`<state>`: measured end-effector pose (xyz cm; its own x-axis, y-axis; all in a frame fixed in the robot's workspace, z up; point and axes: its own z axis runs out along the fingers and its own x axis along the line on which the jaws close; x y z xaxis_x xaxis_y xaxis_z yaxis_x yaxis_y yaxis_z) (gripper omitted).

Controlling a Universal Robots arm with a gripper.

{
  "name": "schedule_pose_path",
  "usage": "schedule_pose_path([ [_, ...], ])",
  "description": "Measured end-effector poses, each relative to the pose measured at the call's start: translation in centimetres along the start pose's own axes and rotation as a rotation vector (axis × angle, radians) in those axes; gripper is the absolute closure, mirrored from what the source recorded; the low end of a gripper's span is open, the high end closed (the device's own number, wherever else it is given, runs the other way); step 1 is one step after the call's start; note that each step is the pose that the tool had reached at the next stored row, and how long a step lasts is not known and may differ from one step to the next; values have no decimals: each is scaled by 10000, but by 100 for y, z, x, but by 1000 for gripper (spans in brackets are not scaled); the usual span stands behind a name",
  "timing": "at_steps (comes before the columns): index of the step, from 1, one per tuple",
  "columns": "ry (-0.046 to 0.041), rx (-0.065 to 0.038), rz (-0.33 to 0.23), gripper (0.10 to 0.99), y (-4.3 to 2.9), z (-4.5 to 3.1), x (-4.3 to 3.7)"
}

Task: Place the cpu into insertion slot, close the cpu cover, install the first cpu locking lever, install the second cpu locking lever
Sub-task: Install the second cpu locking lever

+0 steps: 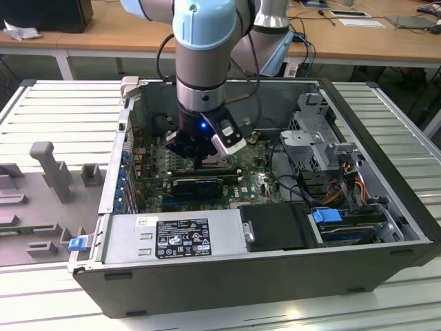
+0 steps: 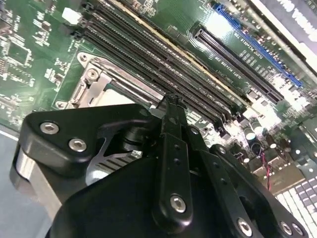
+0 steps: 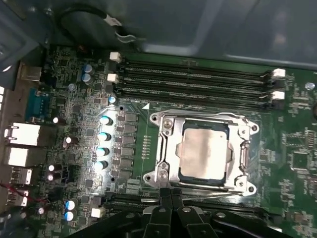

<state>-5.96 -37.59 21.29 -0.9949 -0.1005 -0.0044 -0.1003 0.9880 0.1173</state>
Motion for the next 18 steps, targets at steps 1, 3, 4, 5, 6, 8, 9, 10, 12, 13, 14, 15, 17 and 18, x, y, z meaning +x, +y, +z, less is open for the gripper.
schedule_pose_path([
  [1,-6,-107,-38,980,-9,9,19],
  [3,-35,-420,-76,980,-57,18,52],
  [4,-42,-494,-87,980,-75,19,62],
  [5,-47,-548,-95,980,-90,19,71],
  [6,-57,-661,-111,980,-113,21,86],
  [8,-69,-793,-131,980,-137,27,104],
  [9,-79,-901,-154,980,-163,33,119],
  [10,-84,-957,-165,980,-172,37,128],
  [12,-93,-1081,-194,980,-188,46,150],
  [13,-96,-1123,-206,980,-194,53,157],
  [14,-101,-1198,-225,980,-200,67,165],
  [15,-107,-1276,-244,980,-202,85,165],
  [17,-110,-1354,-266,980,-204,96,166],
  [18,-116,-1446,-291,980,-205,107,165],
])
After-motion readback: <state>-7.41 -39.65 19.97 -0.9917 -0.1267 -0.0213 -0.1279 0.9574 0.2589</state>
